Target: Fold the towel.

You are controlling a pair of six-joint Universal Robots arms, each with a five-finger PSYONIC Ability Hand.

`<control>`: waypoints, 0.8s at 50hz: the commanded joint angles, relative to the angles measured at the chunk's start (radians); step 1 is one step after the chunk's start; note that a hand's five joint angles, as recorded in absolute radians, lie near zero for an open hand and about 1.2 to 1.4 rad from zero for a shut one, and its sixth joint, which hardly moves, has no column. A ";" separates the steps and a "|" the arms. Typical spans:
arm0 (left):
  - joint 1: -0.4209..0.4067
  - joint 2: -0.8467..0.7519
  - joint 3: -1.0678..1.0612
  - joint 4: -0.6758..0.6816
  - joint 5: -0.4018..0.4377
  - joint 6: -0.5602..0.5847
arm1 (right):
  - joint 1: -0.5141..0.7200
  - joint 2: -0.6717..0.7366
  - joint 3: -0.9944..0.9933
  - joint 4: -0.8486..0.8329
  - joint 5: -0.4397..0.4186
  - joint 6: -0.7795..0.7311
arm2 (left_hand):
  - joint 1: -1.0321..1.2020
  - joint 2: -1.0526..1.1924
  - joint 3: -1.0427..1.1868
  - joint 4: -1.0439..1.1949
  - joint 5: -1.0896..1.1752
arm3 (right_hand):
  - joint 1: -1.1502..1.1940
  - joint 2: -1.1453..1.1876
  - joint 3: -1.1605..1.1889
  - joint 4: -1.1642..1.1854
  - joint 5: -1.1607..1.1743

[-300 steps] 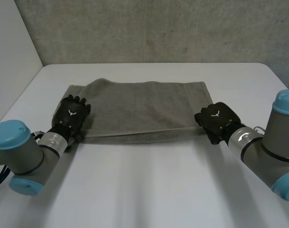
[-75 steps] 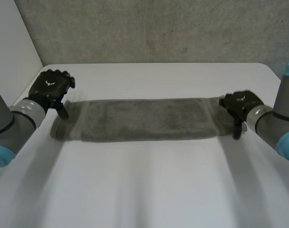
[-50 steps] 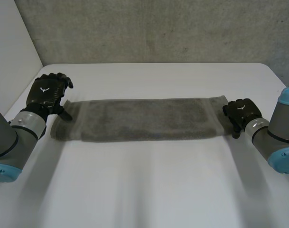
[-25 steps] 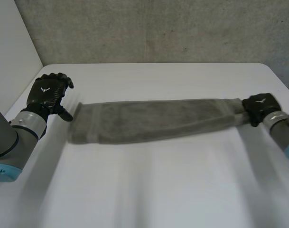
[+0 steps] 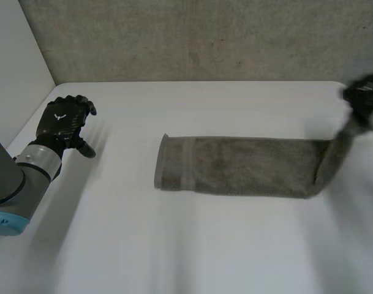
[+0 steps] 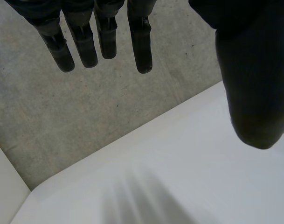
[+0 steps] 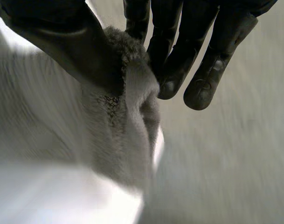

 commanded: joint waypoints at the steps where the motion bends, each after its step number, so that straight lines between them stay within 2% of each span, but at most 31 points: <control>1: -0.001 0.004 -0.003 0.000 -0.002 0.000 | 0.409 0.033 -0.094 -0.006 0.097 0.038 | -0.067 -0.060 -0.065 -0.072 -0.027 | 0.080 0.080 0.062 0.054 0.062; 2: -0.003 0.004 -0.003 0.000 -0.002 0.000 | 0.490 0.074 -0.123 -0.007 0.106 0.033 | -0.067 -0.060 -0.065 -0.072 -0.027 | 0.080 0.080 0.062 0.054 0.062; 3: -0.004 0.005 -0.006 0.000 0.000 0.000 | 0.491 0.074 -0.123 -0.007 0.106 0.033 | -0.067 -0.060 -0.065 -0.072 -0.027 | 0.080 0.080 0.062 0.054 0.062; 5: -0.004 0.005 -0.009 0.000 0.001 0.000 | 0.624 0.157 -0.190 -0.011 0.118 0.032 | -0.070 -0.063 -0.067 -0.075 -0.029 | 0.080 0.080 0.062 0.054 0.062; 6: -0.004 0.005 -0.009 0.000 0.001 0.000 | 0.624 0.157 -0.191 -0.011 0.118 0.032 | -0.070 -0.063 -0.067 -0.075 -0.029 | 0.080 0.080 0.062 0.054 0.062; 8: -0.004 0.005 -0.009 0.001 0.001 0.002 | 0.719 0.247 -0.259 -0.008 0.123 0.028 | -0.070 -0.063 -0.067 -0.075 -0.029 | 0.080 0.080 0.062 0.054 0.062; 11: -0.003 0.005 -0.008 0.003 0.001 0.002 | 0.755 0.297 -0.293 -0.003 0.124 0.018 | -0.070 -0.063 -0.067 -0.075 -0.029 | 0.080 0.080 0.062 0.054 0.062; 12: -0.003 0.005 -0.008 0.003 0.001 0.002 | 0.780 0.342 -0.325 -0.001 0.126 0.001 | -0.070 -0.063 -0.067 -0.075 -0.029 | -0.007 -0.007 -0.024 -0.032 -0.024; 13: -0.003 0.005 -0.008 0.003 0.001 0.002 | 0.799 0.385 -0.351 0.003 0.129 -0.022 | -0.070 -0.063 -0.067 -0.075 -0.029 | -0.406 -0.406 -0.423 -0.431 -0.423; 14: -0.003 0.005 -0.008 0.003 0.001 0.002 | 0.799 0.386 -0.352 0.003 0.129 -0.022 | -0.070 -0.063 -0.067 -0.075 -0.029 | -0.410 -0.410 -0.427 -0.435 -0.427; 15: -0.001 0.005 -0.008 0.003 0.001 0.002 | 0.811 0.422 -0.375 0.012 0.140 -0.048 | -0.070 -0.063 -0.067 -0.075 -0.029 | -0.744 -0.744 -0.761 -0.769 -0.761; 16: -0.001 0.005 -0.008 0.003 0.001 0.002 | 0.813 0.448 -0.396 0.023 0.162 -0.073 | -0.070 -0.063 -0.067 -0.075 -0.029 | -0.913 -0.913 -0.930 -0.939 -0.930; 22: -0.001 0.002 -0.008 0.003 0.001 0.002 | 0.807 0.464 -0.448 0.046 0.244 -0.087 | -0.070 -0.063 -0.067 -0.075 -0.029 | -1.097 -1.097 -1.114 -1.122 -1.114; 27: -0.003 -0.007 -0.005 0.003 0.003 0.003 | 0.765 0.392 -0.438 0.058 0.264 -0.036 | -0.070 -0.063 -0.067 -0.075 -0.029 | -1.094 -1.094 -1.111 -1.119 -1.111; 28: -0.003 -0.007 -0.005 0.003 0.003 0.003 | 0.720 0.325 -0.406 0.077 0.262 0.025 | -0.070 -0.063 -0.067 -0.075 -0.029 | -1.076 -1.076 -1.094 -1.102 -1.094; 30: -0.003 -0.009 -0.006 0.003 0.003 0.003 | 0.693 0.293 -0.378 0.086 0.259 0.058 | -0.070 -0.063 -0.067 -0.075 -0.029 | -1.067 -1.067 -1.085 -1.093 -1.085; 35: -0.010 -0.006 -0.009 0.001 0.003 0.000 | 0.600 0.180 -0.229 0.117 0.209 0.188 | -0.067 -0.060 -0.065 -0.072 -0.027 | -1.023 -1.023 -1.041 -1.049 -1.041; 40: -0.047 -0.006 -0.017 0.001 0.008 0.002 | 0.431 0.059 0.072 0.098 0.080 0.278 | -0.067 -0.060 -0.065 -0.072 -0.027 | -0.877 -0.877 -0.894 -0.902 -0.894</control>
